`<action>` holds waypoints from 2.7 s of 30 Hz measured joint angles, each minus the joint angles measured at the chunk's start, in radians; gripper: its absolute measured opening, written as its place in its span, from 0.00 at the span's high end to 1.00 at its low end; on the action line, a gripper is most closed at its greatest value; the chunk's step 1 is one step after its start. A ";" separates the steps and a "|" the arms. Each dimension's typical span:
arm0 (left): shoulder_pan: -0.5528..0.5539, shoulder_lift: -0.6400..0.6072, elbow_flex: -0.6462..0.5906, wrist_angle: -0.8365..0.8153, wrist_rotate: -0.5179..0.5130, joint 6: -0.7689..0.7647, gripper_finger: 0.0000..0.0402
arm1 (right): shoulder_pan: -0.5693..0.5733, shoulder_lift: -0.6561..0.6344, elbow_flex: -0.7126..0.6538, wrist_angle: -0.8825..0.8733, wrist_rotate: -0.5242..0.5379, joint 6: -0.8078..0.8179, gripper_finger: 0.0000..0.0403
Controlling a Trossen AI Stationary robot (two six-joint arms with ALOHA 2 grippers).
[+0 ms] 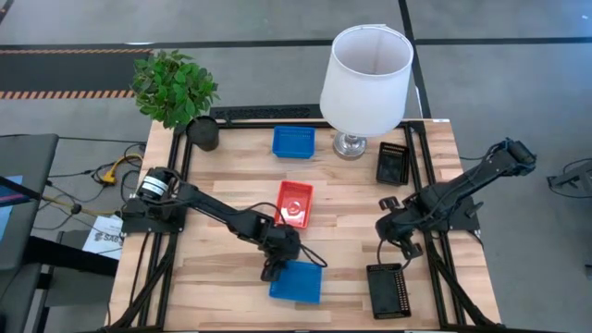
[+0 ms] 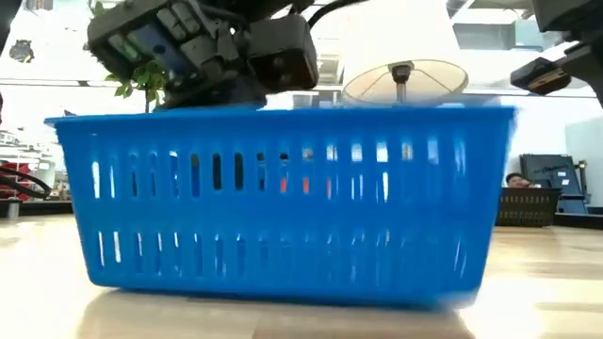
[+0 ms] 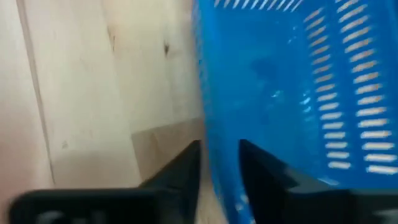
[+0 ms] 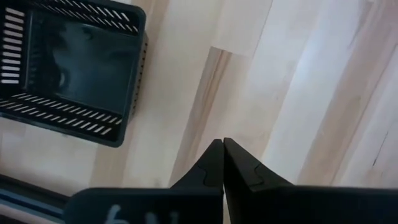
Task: Stack baskets by color
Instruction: Stack the bottom blue bin on top of the top blue bin
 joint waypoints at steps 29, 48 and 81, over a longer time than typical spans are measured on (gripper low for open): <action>0.622 -0.456 0.068 -0.269 -0.395 0.651 1.00 | -0.192 0.000 0.000 0.211 0.052 0.203 0.97; 0.983 -0.174 0.218 -0.095 -0.070 1.073 1.00 | -0.213 0.004 0.000 0.304 0.190 0.507 0.98; 0.987 -0.013 0.327 -0.194 -0.009 1.037 0.86 | -0.211 0.004 0.000 0.292 0.218 0.482 0.98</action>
